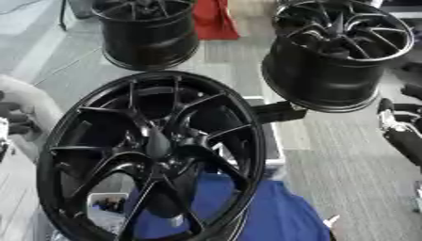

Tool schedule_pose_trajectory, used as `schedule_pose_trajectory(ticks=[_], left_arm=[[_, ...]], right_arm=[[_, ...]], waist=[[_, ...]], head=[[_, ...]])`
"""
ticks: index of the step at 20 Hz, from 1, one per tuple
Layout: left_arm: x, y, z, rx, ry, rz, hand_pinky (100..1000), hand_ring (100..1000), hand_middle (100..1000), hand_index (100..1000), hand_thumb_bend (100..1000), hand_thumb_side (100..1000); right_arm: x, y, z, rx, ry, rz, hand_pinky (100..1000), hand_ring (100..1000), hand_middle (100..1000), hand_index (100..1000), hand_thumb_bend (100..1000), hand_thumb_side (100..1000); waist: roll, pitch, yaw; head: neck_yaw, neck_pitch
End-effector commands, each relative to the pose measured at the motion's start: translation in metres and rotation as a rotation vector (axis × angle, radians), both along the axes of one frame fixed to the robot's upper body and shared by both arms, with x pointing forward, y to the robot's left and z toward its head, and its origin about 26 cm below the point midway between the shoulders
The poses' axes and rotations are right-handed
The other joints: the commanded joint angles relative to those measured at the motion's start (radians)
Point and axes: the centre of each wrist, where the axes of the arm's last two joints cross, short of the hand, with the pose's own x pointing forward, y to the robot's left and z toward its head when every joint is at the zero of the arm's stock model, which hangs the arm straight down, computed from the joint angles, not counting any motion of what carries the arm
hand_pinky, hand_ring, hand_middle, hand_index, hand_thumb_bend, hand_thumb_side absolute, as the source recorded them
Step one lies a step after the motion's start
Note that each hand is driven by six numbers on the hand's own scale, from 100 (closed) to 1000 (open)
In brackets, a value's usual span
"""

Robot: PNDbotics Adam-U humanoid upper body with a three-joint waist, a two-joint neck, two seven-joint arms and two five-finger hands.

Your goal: Pull the pin out of the wheel hub.

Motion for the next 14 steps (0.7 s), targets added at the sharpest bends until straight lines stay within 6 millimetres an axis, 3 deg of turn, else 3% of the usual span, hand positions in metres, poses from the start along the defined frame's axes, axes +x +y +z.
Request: schedule_pose_trajectory(ticks=[1, 2, 3, 14], left_arm=[[0.002, -0.001, 0.006, 0.013, -0.019, -0.009, 613, 654, 665, 858, 124, 639], [0.002, -0.001, 0.006, 0.013, -0.018, -0.008, 613, 654, 665, 858, 116, 636], [0.001, -0.001, 0.006, 0.015, -0.016, -0.006, 613, 654, 665, 858, 124, 639], [0.002, -0.001, 0.006, 0.019, -0.014, -0.009, 613, 655, 665, 858, 121, 640]], right_arm=[[0.003, 0.007, 0.009, 0.002, -0.027, 0.046, 640, 688, 780, 819, 227, 275], [0.004, 0.011, 0.008, 0.007, -0.022, 0.064, 639, 688, 779, 819, 267, 253], [0.005, 0.015, 0.007, 0.01, -0.019, 0.081, 639, 688, 780, 819, 230, 277], [0.005, 0.024, -0.001, 0.008, 0.013, 0.119, 641, 690, 782, 820, 230, 279]], waist=[[-0.001, -0.005, 0.001], [-0.002, -0.004, 0.0], [-0.002, -0.003, 0.0], [-0.006, -0.005, -0.006]], head=[[0.014, 0.012], [0.02, 0.015], [0.026, 0.017], [0.032, 0.023]])
